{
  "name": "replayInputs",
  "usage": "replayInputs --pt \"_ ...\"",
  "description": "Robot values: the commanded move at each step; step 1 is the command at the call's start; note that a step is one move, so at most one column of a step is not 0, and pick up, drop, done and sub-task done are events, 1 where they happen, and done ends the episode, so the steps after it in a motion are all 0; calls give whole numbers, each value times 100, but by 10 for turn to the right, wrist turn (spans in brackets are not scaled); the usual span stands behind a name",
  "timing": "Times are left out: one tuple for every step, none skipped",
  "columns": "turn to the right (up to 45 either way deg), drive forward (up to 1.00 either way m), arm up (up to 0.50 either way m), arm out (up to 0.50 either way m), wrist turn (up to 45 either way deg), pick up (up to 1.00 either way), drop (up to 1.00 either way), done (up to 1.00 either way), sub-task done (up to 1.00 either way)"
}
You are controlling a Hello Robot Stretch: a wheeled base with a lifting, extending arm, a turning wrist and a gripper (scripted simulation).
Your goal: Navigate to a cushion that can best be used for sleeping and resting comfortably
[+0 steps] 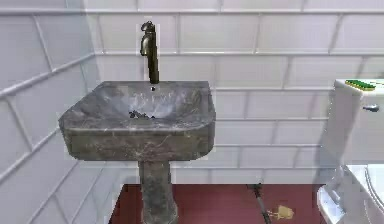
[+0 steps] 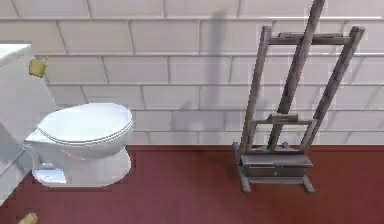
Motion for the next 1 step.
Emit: replayInputs --pt "450 0 0 0 0 0 0 0 0"
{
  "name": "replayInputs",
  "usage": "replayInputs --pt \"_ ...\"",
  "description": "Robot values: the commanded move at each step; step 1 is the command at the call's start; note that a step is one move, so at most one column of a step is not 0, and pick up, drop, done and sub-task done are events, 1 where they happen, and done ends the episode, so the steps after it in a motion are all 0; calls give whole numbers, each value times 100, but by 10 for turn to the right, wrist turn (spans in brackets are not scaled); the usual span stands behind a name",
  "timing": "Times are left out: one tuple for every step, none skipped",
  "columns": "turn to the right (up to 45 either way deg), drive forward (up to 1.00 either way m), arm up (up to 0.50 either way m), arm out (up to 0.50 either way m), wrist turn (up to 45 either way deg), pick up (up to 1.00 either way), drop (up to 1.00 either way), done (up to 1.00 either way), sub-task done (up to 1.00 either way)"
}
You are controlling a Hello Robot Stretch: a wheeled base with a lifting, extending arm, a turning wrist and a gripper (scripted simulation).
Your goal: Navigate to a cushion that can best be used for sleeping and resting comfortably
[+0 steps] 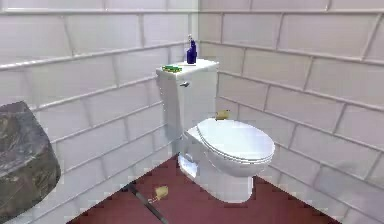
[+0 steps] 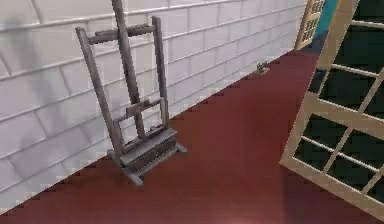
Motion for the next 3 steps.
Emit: replayInputs --pt "450 0 0 0 0 0 0 0 0" --pt "450 0 0 0 0 0 0 0 0" --pt "150 0 0 0 0 0 0 0 0"
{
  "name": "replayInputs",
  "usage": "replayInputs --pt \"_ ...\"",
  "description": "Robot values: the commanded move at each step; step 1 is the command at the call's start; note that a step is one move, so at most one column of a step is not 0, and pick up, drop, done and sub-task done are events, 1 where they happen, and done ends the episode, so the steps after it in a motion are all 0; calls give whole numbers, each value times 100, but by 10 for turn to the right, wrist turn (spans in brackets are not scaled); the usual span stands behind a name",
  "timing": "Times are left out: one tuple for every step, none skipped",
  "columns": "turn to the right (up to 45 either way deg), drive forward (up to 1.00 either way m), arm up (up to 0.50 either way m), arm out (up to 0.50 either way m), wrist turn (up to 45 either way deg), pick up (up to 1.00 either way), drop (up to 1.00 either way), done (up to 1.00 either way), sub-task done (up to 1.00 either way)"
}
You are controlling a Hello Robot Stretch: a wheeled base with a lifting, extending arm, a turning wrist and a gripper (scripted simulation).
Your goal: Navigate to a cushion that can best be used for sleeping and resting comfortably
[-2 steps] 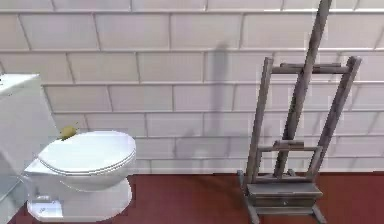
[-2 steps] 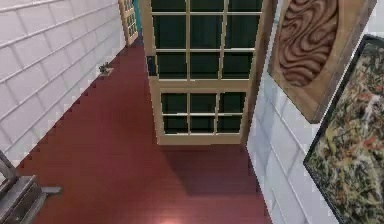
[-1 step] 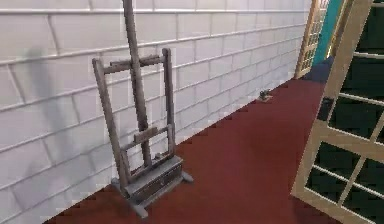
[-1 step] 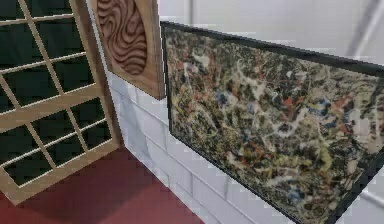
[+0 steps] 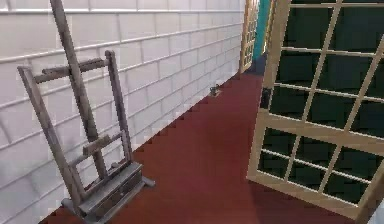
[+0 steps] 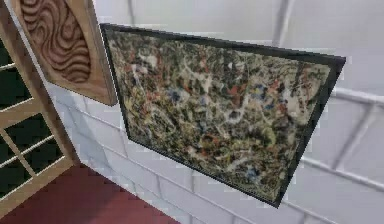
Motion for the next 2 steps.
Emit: replayInputs --pt "30 0 0 0 0 0 0 0 0" --pt "0 100 0 0 0 0 0 0 0"
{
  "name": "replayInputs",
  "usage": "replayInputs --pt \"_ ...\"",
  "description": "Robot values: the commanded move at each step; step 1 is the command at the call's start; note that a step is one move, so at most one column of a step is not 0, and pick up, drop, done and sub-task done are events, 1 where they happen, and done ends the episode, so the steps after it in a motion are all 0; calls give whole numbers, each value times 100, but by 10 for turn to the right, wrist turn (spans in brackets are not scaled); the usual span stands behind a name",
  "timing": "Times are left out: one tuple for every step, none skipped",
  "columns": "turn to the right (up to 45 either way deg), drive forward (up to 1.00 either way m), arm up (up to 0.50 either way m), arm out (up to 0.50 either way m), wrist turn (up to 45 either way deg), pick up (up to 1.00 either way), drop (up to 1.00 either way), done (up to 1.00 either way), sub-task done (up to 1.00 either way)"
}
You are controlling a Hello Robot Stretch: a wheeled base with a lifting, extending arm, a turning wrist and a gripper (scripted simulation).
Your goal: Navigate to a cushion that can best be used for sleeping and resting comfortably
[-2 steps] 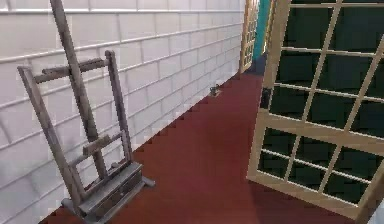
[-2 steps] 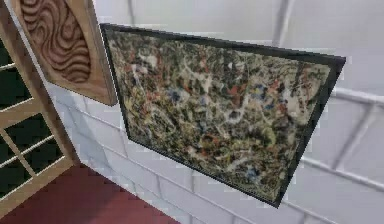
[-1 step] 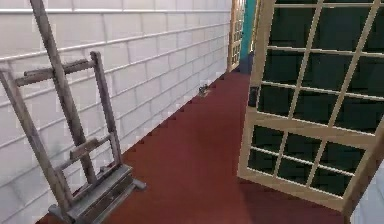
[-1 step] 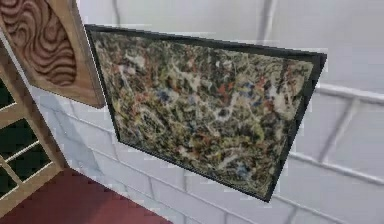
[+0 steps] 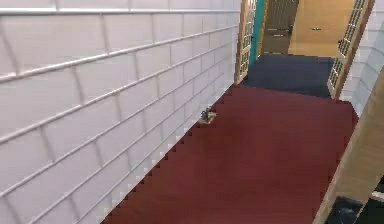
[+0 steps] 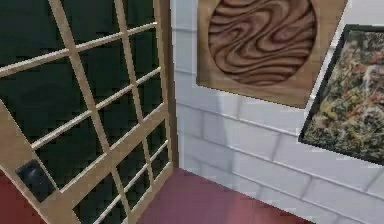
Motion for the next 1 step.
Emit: replayInputs --pt "0 45 0 0 0 0 0 0 0"
